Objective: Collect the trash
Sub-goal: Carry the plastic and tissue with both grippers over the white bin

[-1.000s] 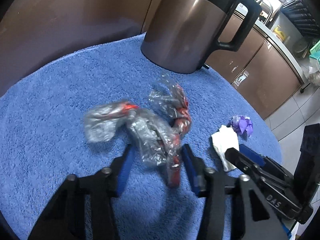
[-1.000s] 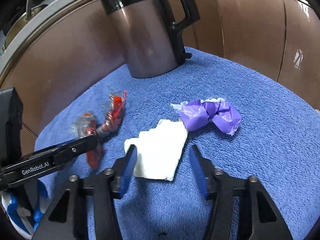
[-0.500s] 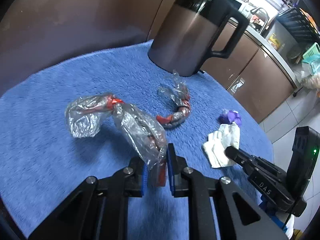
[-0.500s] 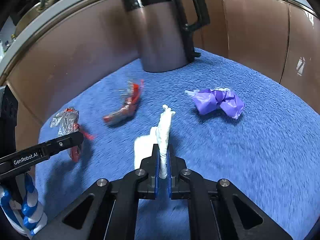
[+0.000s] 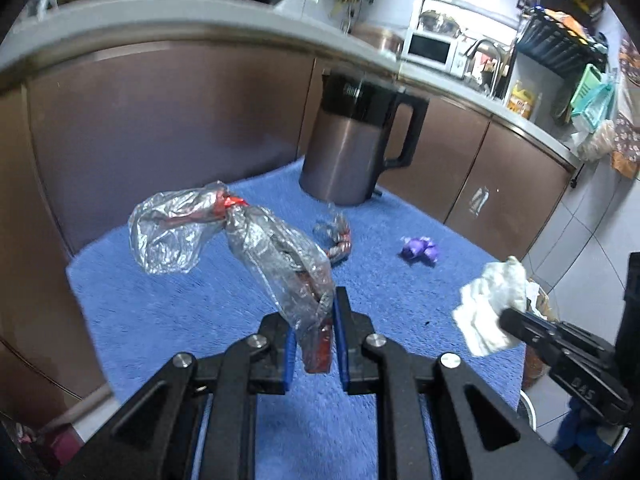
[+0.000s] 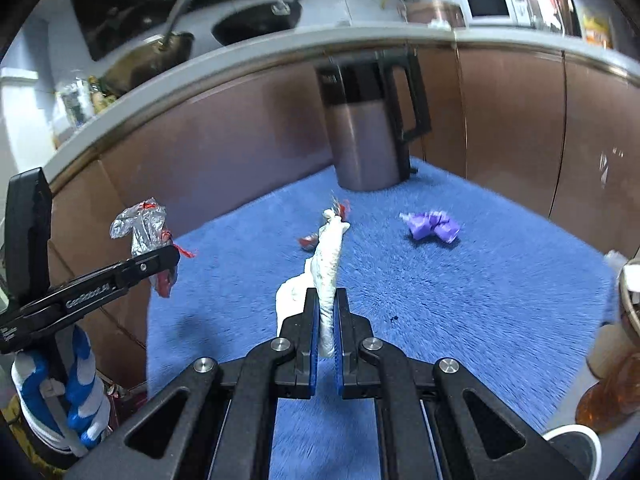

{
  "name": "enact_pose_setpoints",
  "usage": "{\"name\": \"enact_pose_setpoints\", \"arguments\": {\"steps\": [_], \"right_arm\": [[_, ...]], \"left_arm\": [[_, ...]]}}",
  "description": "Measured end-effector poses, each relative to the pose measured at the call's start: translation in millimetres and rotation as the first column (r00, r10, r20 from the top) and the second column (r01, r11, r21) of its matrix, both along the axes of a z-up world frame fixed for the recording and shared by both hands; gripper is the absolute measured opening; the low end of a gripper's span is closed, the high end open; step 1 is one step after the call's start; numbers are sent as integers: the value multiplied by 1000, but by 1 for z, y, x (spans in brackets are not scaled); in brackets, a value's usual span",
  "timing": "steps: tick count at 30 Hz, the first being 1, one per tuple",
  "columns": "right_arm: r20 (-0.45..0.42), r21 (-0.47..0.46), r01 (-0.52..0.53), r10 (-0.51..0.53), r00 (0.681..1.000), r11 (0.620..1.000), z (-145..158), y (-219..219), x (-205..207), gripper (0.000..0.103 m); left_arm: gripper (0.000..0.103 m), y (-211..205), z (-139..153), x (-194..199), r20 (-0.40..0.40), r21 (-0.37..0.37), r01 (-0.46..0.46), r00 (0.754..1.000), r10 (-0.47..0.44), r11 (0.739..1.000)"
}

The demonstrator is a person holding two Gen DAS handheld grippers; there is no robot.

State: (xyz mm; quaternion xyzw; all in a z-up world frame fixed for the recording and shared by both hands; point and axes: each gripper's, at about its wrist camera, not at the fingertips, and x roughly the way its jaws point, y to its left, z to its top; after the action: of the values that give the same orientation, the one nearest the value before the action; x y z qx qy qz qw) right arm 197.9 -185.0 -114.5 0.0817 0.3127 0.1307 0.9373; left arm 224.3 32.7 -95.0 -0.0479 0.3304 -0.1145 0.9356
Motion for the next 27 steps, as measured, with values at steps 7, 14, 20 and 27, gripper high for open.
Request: {"name": "enact_pose_setpoints", "arguments": {"steps": [7,14,20,27], "right_arm": [[89,-1,27,-27,996,1000,33,-9,-57,6],[169,-9,65,-62,984,998,60,-20,-102,6],[208,-9,91,-87,974,996,71,-28,-131,6],[236,5,130,-128,963,991,78,-44,-157,6]], "left_arm": [[15,-6,34,-57,133,86,-21,991,10,996],[15,-7,55,-97,207,108,-49,978,26,993],[15,-9,67,-125,251,127,-64,968,30,990],[15,-19,76,-145,290,146,-65,957,20,987]]}}
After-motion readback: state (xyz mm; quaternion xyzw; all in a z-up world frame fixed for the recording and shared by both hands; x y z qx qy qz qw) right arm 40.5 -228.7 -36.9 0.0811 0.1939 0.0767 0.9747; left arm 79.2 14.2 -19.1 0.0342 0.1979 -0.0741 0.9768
